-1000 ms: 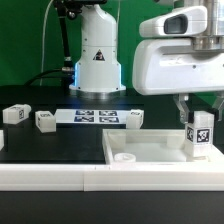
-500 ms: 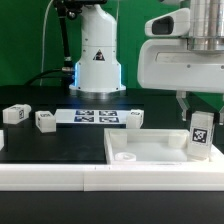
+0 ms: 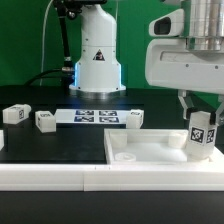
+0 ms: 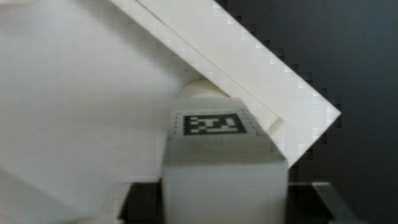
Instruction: Assemble one leg
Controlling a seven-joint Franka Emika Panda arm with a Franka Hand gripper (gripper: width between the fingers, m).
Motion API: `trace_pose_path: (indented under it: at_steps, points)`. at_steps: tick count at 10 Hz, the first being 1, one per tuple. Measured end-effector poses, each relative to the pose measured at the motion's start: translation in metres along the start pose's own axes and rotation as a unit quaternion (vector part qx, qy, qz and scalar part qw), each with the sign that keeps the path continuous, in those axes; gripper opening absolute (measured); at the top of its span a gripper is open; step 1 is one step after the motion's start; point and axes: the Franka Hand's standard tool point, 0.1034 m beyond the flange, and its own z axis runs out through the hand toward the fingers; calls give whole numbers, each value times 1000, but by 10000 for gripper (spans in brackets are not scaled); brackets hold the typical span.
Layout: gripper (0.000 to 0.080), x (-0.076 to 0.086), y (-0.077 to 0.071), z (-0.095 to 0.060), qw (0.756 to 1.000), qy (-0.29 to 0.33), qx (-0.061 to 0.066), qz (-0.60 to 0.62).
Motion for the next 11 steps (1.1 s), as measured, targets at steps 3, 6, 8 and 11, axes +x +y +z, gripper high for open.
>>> trace_pose_path:
  at_steps: [3,6,8,11]
  points:
    - [318,-1,0,0,1000,-6,2,30]
    - [615,-4,-2,1,997,-5,4,-75]
    - [639,-4,-2,1,982,-4,4,-189]
    - [649,-3,-2,4,938,-1,6,-346]
